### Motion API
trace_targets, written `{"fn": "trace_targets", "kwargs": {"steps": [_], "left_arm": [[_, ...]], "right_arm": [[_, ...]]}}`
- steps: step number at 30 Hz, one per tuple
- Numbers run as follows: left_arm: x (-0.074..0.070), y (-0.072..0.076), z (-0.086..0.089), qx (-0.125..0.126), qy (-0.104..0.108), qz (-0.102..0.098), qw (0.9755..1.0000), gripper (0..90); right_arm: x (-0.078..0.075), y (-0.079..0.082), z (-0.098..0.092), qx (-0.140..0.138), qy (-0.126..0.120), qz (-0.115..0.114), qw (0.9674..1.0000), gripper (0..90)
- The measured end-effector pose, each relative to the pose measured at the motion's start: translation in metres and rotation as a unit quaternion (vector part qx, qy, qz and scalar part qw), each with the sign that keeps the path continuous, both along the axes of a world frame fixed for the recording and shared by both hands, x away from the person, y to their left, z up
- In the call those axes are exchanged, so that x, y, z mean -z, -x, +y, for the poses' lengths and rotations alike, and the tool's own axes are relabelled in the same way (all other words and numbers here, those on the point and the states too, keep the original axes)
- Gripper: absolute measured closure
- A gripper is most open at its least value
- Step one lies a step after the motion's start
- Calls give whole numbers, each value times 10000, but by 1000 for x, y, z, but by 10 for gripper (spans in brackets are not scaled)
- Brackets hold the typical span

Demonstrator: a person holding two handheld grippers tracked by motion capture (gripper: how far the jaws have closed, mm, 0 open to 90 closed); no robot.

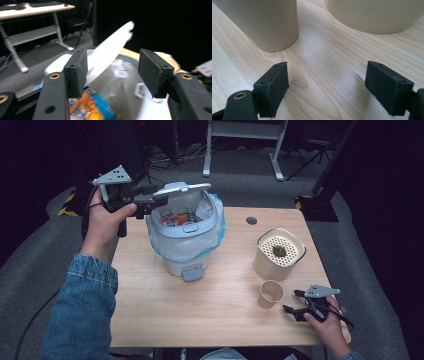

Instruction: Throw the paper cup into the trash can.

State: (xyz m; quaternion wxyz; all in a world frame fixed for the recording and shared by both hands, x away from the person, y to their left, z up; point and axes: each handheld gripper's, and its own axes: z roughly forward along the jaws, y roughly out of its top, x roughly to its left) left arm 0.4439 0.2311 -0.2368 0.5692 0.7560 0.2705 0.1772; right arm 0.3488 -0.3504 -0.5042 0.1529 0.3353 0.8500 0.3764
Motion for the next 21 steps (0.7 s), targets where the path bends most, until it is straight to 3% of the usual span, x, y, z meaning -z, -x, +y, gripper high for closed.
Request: {"fn": "trace_targets", "kwargs": {"steps": [3,6,11,16,21], "left_arm": [[-2,4,-7,227,-18,137,9996,428],[-3,6,-16,443,-123,270,9986,502],[4,0,-29,642,-212,639,9957,574],[12,-8,-38,708,-257,946,9927,605],[19,-14,-46,646,-425,988,9921,620]], "right_arm": [[0,0,0,0,1,0,10000,192],[0,0,0,0,1,0,10000,192],[0,0,0,0,1,1,10000,192],[0,0,0,0,1,0,10000,192],[0,0,0,1,1,0,10000,192]]}}
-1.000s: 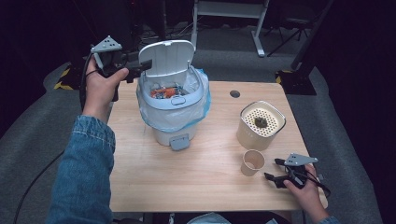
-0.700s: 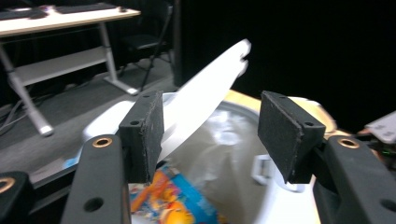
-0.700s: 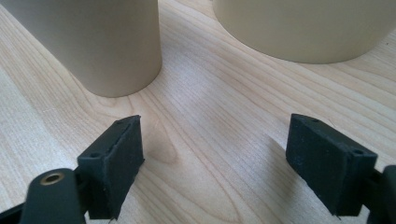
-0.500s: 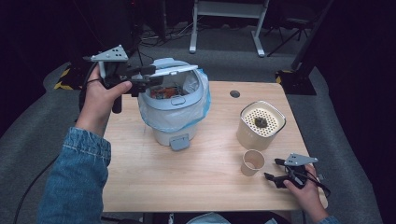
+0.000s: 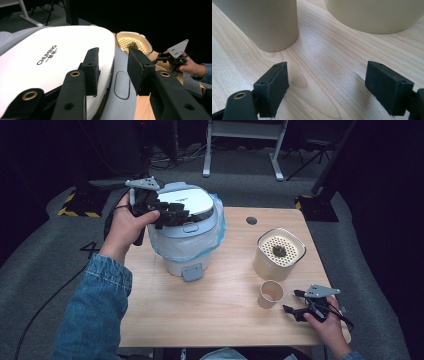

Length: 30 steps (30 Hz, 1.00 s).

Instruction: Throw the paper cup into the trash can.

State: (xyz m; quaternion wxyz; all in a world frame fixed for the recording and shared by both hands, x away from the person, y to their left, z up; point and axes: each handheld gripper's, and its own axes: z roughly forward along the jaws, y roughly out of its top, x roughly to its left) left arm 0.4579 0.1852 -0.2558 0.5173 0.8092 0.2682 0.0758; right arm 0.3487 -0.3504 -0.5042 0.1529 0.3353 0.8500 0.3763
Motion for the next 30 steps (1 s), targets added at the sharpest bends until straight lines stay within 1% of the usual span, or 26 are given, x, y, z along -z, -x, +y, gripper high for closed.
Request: {"fn": "trace_targets", "kwargs": {"steps": [2,5,8,10,11,12,13,14,15,19,24,26,29,30], "left_arm": [[2,-1,-2,-74,-100,16,9999,623],[4,-3,-5,-245,-282,-38,9993,612],[6,-5,-7,-343,-402,-46,9986,600],[6,-6,-8,-519,-552,-116,9971,566],[6,-7,-8,-540,-640,-146,9964,558],[7,-8,-9,-590,-662,-161,9959,547],[8,-8,-9,-578,-756,-181,9953,539],[8,-8,-10,-597,-764,-235,9950,531],[8,-8,-11,-600,-819,-272,9945,526],[7,-6,-14,-604,-986,-341,9927,513],[7,-6,-15,-593,-1002,-358,9926,514],[7,-6,-15,-584,-1080,-394,9917,517],[6,-5,-17,-573,-1139,-437,9909,518],[6,-5,-18,-586,-1261,-428,9894,519]], "right_arm": [[0,0,0,0,-1,1,10000,192],[0,0,0,0,-1,1,10000,192],[0,0,0,0,0,0,10000,192],[0,0,0,-1,1,0,10000,192],[0,0,0,0,-1,0,10000,192],[0,0,0,-1,1,-1,10000,192],[0,0,0,0,0,0,10000,192],[0,0,0,0,0,0,10000,192],[0,0,0,0,0,0,10000,192],[0,0,0,0,0,-1,10000,192],[0,0,0,0,0,0,10000,192],[0,0,0,0,2,-2,10000,192],[0,0,0,-1,1,-2,10000,192],[0,0,0,0,1,-1,10000,192]]}}
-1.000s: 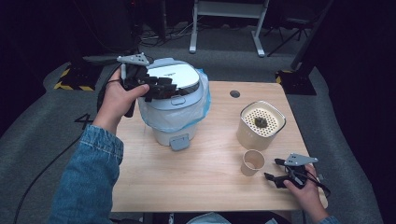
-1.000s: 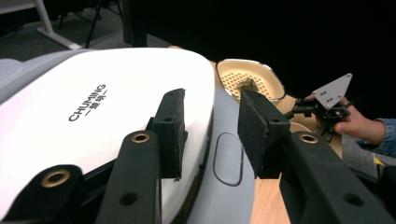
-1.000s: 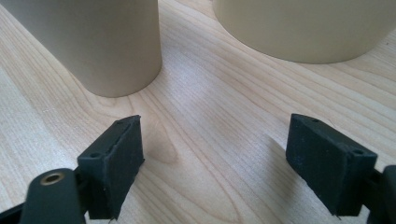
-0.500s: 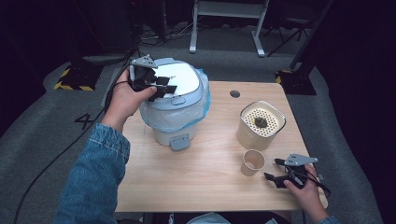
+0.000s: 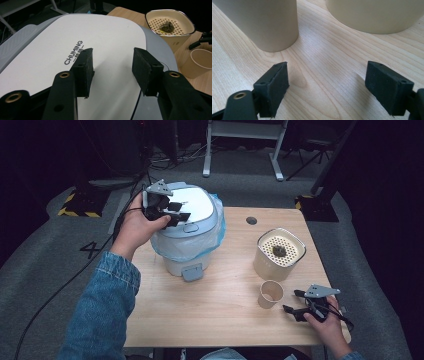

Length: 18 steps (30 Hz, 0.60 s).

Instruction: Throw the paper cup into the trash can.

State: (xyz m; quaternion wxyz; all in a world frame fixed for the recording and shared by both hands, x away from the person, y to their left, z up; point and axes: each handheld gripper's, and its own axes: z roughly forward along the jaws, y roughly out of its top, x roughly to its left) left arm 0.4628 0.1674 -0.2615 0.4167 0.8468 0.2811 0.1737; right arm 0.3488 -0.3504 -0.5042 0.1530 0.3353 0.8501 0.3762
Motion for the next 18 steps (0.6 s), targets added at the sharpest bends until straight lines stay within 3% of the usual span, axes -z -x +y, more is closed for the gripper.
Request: {"fn": "trace_targets", "kwargs": {"steps": [4,6,10,12,14,18], "left_arm": [[0,2,-8,-116,-305,-278,9991,537],[0,2,-10,-147,-287,-278,9991,537],[5,-3,-5,-156,144,-93,9997,514],[6,-4,-3,-242,188,-137,9994,415],[6,-3,-2,-205,314,-141,9992,372],[1,3,1,-75,874,-147,9960,331]], "right_arm": [[0,0,0,-2,3,-4,10000,192],[0,0,0,-3,3,-5,10000,191],[0,0,0,-3,1,-2,10000,191],[0,0,0,-2,0,0,10000,192],[0,0,0,-3,1,0,10000,191],[0,0,0,-4,-2,2,10000,191]]}}
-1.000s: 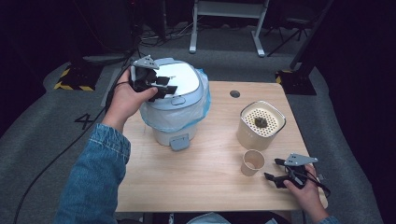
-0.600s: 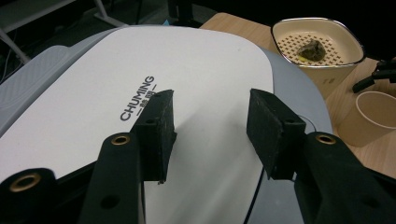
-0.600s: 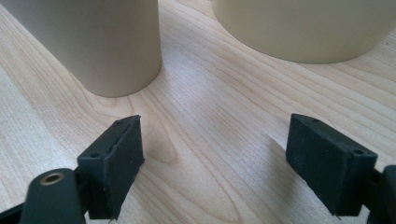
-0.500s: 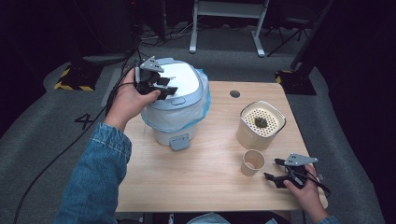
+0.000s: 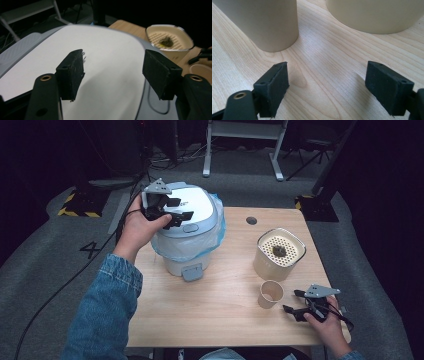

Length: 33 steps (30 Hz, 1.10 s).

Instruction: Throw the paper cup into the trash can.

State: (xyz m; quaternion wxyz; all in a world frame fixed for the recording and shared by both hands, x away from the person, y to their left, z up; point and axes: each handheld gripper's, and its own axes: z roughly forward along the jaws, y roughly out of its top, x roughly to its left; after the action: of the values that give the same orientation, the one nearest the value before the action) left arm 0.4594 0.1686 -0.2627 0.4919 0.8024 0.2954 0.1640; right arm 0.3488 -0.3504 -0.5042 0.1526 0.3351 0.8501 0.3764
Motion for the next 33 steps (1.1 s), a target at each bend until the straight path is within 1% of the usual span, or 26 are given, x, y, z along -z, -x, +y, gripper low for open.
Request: {"fn": "trace_targets", "kwargs": {"steps": [1,2,5,6,9,13,18,22,24,28,33], "left_arm": [[-3,3,1,93,69,-9,9999,329],[-5,7,2,132,131,-34,9998,324],[-10,16,3,244,192,-37,9995,314],[-12,21,4,292,195,-71,9994,311],[-15,31,5,333,175,-115,9992,307],[-17,50,7,398,159,-204,9989,301],[-16,71,8,398,36,-310,9987,287],[-13,83,11,382,28,-378,9985,280],[-9,87,12,385,44,-376,9985,269],[1,95,13,339,-62,-389,9986,260],[16,105,16,276,-148,-327,9990,257]], "right_arm": [[0,0,0,0,1,1,10000,192],[0,0,0,-1,0,1,10000,191],[0,0,0,-1,-1,2,10000,191],[0,0,0,-3,1,1,10000,191],[0,0,0,-14,-9,12,10000,191],[0,-1,0,-42,-3,12,10000,190],[0,-1,0,-51,-4,15,10000,189],[0,-2,0,-55,-12,21,10000,189],[0,-2,0,-55,-12,21,10000,189],[0,-2,0,-57,-14,21,10000,189],[0,-2,0,-64,-11,22,10000,189]]}}
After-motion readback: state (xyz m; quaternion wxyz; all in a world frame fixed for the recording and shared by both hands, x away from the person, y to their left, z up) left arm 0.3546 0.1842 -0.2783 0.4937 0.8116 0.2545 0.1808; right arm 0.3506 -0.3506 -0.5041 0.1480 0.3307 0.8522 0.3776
